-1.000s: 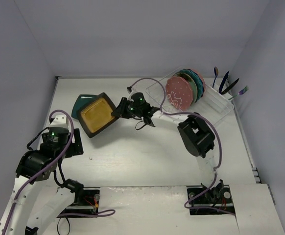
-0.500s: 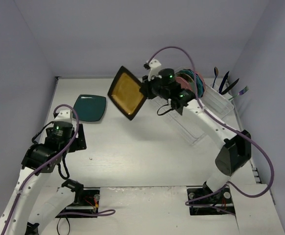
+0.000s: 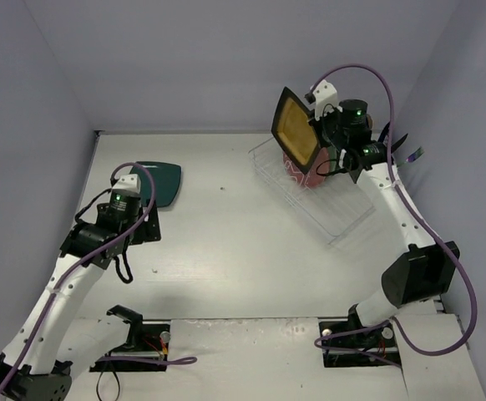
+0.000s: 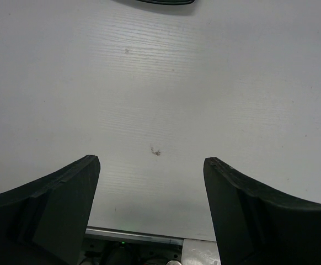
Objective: Load the plates into the dish rack
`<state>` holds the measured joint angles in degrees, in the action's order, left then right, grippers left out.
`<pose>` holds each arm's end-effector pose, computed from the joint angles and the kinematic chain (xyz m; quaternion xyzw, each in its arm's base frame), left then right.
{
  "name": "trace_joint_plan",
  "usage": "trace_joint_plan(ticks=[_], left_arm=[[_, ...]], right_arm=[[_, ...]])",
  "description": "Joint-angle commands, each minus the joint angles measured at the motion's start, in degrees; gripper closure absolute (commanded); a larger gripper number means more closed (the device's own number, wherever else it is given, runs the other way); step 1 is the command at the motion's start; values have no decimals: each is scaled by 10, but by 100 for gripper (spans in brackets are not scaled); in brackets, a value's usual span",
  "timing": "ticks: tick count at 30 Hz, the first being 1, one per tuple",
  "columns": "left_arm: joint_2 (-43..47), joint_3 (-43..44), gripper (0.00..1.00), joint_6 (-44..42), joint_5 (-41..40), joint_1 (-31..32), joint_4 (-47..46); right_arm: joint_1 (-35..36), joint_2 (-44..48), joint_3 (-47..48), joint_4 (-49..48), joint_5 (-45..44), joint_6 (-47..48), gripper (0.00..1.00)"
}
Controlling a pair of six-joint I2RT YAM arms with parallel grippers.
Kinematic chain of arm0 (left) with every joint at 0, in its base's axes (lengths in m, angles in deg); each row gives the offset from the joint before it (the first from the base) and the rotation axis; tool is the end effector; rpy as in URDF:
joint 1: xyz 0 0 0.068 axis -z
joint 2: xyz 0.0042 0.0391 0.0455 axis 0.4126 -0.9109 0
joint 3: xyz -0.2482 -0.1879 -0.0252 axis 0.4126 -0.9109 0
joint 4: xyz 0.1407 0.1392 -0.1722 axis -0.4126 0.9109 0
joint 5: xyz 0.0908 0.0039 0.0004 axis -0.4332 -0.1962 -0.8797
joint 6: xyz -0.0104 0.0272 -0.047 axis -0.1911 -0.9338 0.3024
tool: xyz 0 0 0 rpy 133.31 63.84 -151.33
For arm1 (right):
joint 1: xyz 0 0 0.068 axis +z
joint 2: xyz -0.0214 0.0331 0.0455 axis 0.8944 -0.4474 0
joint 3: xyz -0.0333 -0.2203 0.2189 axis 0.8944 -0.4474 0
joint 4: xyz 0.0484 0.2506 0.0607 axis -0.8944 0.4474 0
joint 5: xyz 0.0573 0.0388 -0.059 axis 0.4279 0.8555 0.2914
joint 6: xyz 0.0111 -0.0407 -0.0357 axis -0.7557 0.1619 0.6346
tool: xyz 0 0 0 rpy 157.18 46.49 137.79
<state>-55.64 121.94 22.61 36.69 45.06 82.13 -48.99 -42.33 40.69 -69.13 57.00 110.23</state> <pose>0.1334 -0.0408 0.3735 -0.0858 0.9117 -0.0498 0.3986 0.3558 0.0975 0.4609 -0.2796 0.6855 0.0099 0.6722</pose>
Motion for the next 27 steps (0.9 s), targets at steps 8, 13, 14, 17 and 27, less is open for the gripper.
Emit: trace_joint_plan(ticks=[8,13,14,17,27], left_arm=[[-40,11,24,2,2,2,-69],[-58,13,24,1,7,2,-82],[-61,13,24,0,7,2,-84],[-68,13,24,-1,7,2,-89],[-69,-7,24,3,4,1,-97]], right_arm=[[-38,34,-23,-149,52,117,100],[-49,34,-71,-209,85,138,100],[-49,34,-88,-217,88,144,100],[-50,29,-116,-250,96,153,100],[-59,-1,-156,-300,122,154,100]])
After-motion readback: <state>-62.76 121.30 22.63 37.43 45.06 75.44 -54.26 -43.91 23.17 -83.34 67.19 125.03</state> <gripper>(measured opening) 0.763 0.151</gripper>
